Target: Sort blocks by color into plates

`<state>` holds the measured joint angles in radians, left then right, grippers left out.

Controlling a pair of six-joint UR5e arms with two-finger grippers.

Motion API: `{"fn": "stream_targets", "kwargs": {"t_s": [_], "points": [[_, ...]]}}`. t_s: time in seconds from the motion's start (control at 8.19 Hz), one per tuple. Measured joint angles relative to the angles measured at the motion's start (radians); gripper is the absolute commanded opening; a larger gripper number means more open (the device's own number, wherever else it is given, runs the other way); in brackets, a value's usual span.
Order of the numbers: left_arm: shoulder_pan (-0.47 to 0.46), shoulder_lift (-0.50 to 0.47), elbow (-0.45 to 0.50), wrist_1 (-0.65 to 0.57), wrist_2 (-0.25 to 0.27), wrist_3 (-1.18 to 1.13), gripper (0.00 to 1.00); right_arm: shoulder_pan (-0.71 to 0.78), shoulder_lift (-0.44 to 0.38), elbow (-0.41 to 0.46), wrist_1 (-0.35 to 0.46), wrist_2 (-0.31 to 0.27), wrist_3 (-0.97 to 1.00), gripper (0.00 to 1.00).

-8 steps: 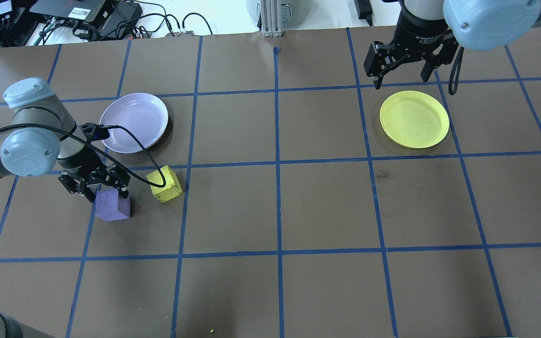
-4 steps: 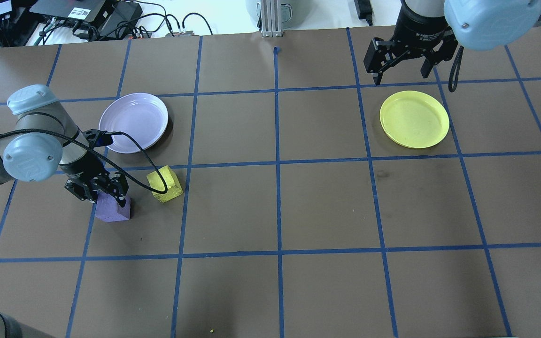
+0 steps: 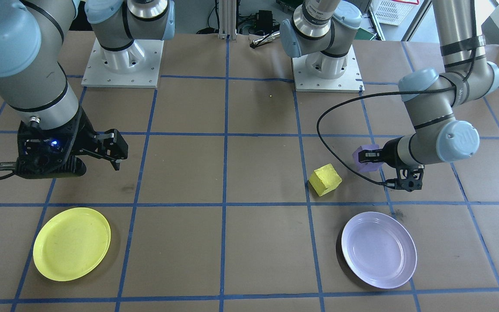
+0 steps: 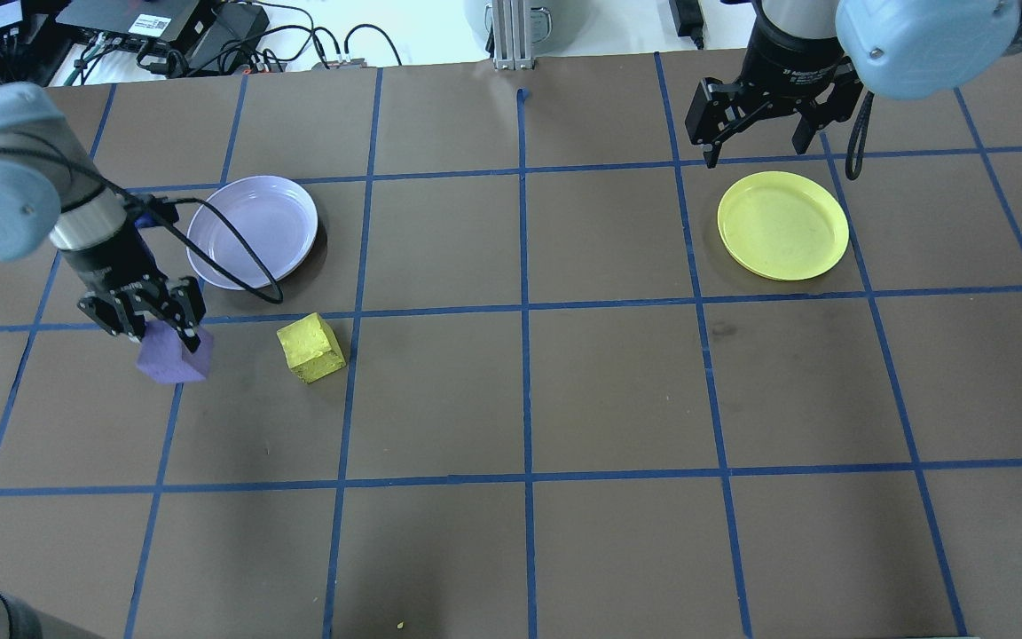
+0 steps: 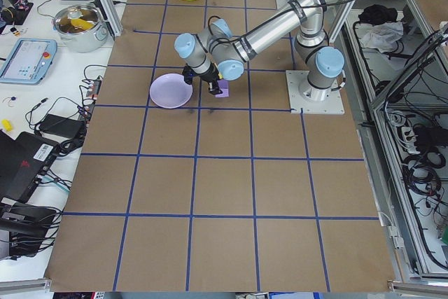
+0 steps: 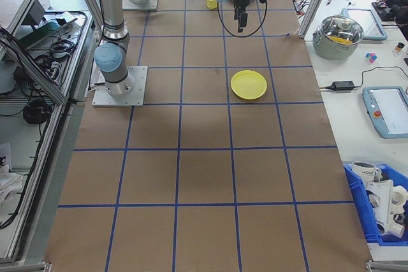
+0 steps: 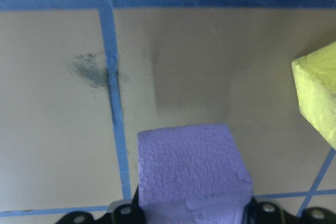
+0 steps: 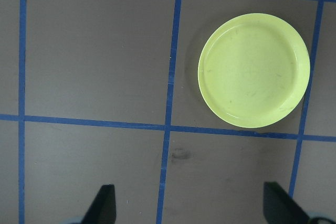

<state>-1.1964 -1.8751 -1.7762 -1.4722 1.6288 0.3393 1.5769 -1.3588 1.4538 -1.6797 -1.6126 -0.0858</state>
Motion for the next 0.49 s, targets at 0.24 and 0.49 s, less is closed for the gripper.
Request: {"fn": "stream_targets", "kwargs": {"t_s": [0.24, 0.49], "points": [[-0.013, -0.094, 0.256, -0.113, 0.013, 0.002, 0.18, 0.0, -0.001, 0.012, -0.003, 0.003, 0.0, 1.0], [-0.061, -0.207, 0.416, -0.101, -0.009, 0.002, 0.23, 0.0, -0.002, 0.015, -0.005, 0.003, 0.0, 1.0]]}}
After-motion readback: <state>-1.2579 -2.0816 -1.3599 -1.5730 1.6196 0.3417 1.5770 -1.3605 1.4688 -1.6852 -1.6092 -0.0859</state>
